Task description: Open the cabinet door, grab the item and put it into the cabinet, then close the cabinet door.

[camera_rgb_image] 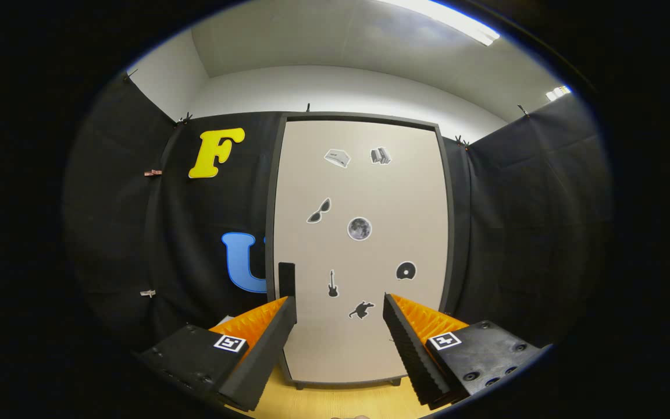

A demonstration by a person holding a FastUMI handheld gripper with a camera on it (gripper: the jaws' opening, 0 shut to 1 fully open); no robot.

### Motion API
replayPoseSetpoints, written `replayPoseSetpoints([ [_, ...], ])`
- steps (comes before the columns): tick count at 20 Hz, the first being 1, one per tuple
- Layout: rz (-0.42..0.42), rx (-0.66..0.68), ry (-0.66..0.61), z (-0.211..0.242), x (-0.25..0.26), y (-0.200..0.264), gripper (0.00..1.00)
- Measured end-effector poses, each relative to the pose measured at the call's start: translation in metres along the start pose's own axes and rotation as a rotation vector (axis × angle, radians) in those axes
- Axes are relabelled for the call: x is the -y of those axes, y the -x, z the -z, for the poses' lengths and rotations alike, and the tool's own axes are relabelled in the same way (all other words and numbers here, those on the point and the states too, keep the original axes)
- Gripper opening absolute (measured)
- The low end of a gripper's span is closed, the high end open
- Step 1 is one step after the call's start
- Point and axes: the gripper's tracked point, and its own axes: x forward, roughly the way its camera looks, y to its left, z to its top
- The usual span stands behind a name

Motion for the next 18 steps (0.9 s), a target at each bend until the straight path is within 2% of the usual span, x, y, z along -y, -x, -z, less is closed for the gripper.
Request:
replayPoseSetpoints([
  [8, -0.074, -0.024, -0.012, 0.031, -0.062, -0.061, 0.98],
  [18, -0.026, -0.049, 0.016, 0.066, -0.071, -0.121, 0.98],
])
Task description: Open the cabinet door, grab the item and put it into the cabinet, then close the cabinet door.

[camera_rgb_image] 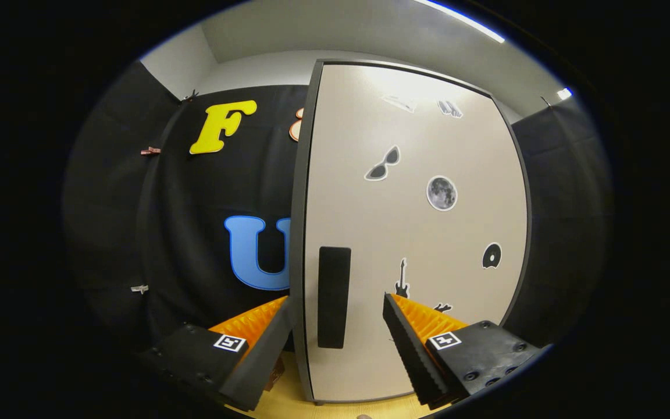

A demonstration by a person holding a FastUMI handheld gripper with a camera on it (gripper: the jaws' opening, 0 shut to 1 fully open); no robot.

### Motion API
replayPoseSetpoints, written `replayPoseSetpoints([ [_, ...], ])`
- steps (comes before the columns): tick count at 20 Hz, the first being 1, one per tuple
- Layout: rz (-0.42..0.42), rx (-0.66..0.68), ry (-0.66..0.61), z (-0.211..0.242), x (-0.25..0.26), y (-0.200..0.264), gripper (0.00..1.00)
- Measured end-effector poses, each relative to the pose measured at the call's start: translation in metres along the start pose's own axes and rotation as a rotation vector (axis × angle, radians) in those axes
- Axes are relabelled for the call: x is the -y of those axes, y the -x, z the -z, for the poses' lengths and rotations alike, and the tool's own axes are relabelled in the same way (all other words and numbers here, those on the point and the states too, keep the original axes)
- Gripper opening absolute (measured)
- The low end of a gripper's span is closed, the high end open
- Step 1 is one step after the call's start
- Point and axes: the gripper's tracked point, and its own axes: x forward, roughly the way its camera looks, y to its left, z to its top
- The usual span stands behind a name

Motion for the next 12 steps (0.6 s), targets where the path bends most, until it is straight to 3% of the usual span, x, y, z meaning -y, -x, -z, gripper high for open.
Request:
replayPoseSetpoints([
  [5, 0.024, -0.009, 0.016, 0.011, 0.001, -0.019, 0.93],
  [12, 0.033, -0.032, 0.008, 0.026, -0.002, -0.042, 0.57],
])
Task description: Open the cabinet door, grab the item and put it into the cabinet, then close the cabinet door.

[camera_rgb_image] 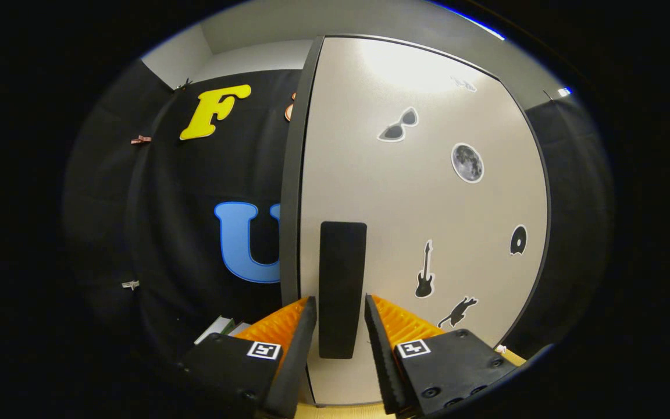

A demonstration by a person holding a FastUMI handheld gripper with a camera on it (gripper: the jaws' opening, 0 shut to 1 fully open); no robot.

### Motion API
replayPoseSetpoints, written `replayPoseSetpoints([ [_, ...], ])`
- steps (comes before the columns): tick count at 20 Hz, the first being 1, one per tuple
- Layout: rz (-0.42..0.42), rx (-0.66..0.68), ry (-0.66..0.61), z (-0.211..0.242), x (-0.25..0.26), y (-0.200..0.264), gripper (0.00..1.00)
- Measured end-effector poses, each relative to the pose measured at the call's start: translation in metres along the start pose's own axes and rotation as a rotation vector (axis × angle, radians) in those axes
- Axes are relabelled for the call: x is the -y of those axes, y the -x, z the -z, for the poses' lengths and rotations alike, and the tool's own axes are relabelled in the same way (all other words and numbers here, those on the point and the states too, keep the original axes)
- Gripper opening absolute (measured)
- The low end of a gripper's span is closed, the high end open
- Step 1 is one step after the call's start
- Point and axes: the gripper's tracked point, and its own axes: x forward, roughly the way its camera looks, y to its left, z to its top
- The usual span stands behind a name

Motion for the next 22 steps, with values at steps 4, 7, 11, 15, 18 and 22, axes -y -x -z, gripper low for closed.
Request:
replayPoseSetpoints([
  [4, -0.003, 0.021, 0.012, -0.003, 0.0, -0.004, 0.38],
  [7, -0.014, 0.005, -0.019, 0.001, 0.001, -0.003, 0.28],
  [11, -0.033, -0.012, -0.021, -0.001, 0.002, 0.004, 0.2],
  [15, -0.052, -0.018, -0.035, -0.003, 0.003, 0.019, 0.2],
  [18, -0.059, -0.017, -0.034, -0.005, 0.006, 0.034, 0.2],
  [22, -0.067, -0.023, -0.033, -0.008, 0.009, 0.056, 0.2],
])
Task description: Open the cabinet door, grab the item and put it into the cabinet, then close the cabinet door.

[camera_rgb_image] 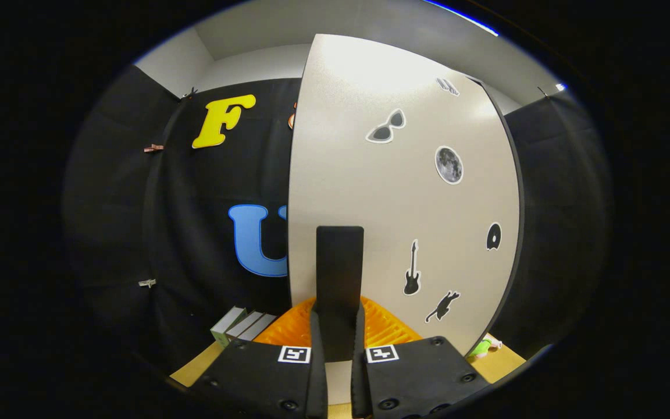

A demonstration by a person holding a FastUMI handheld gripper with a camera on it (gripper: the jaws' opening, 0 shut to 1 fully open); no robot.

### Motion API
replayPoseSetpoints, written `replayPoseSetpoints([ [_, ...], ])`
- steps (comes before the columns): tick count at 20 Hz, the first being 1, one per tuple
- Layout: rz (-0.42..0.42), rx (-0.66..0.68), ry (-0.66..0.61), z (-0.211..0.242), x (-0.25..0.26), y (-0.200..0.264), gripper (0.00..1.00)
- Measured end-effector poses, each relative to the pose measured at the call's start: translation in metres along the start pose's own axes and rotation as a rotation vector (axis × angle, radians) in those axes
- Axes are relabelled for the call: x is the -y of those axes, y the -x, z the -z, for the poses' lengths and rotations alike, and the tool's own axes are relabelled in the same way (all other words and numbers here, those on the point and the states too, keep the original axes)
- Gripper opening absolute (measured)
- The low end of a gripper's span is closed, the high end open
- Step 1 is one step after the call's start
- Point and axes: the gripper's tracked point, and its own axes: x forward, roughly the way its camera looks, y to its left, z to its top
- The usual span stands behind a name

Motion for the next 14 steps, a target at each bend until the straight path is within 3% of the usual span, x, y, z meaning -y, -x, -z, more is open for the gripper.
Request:
replayPoseSetpoints([
  [7, -0.034, 0.003, 0.0, -0.004, 0.017, 0.039, 0.2],
  [14, -0.143, -0.017, -0.015, -0.004, 0.034, 0.073, 0.19],
])
